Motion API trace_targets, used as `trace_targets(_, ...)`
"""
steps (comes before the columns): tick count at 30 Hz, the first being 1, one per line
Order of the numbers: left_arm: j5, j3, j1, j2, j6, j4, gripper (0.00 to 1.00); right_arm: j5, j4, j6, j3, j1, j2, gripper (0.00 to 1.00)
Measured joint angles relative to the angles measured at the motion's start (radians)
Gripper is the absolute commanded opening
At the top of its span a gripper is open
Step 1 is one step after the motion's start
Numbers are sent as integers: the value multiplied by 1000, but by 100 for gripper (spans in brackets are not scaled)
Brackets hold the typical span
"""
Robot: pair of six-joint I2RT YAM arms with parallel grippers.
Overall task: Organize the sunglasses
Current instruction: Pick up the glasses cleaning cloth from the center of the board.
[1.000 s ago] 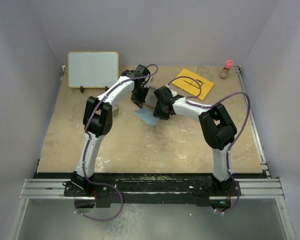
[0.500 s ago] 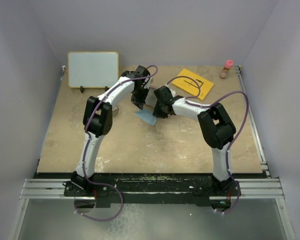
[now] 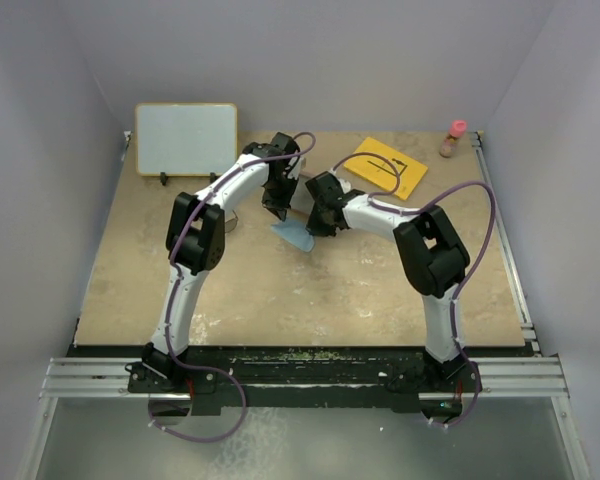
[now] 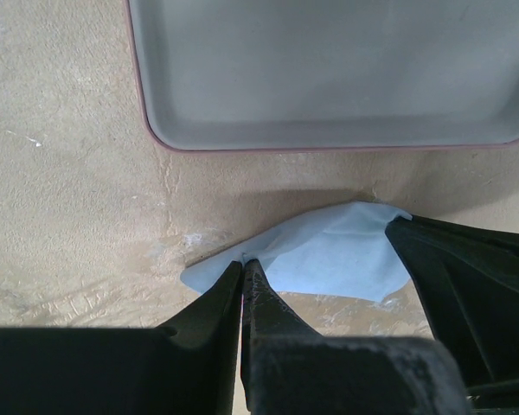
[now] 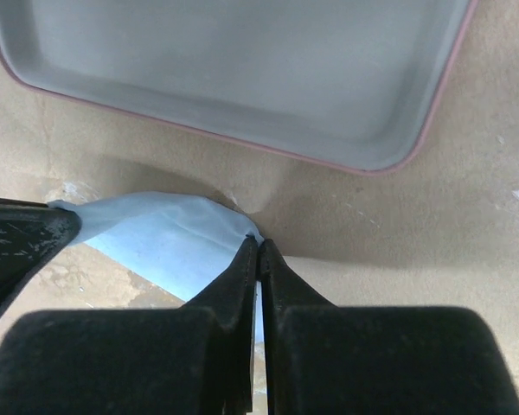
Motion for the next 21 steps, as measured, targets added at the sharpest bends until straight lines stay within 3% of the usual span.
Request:
trace_targets(13,31,111,5,0,-1,4,4,87,-206,-27,170,1,8,0)
trace_targets(21,69,149,5,26,-16,90,4,141,-281,-46,297,-11,109,0)
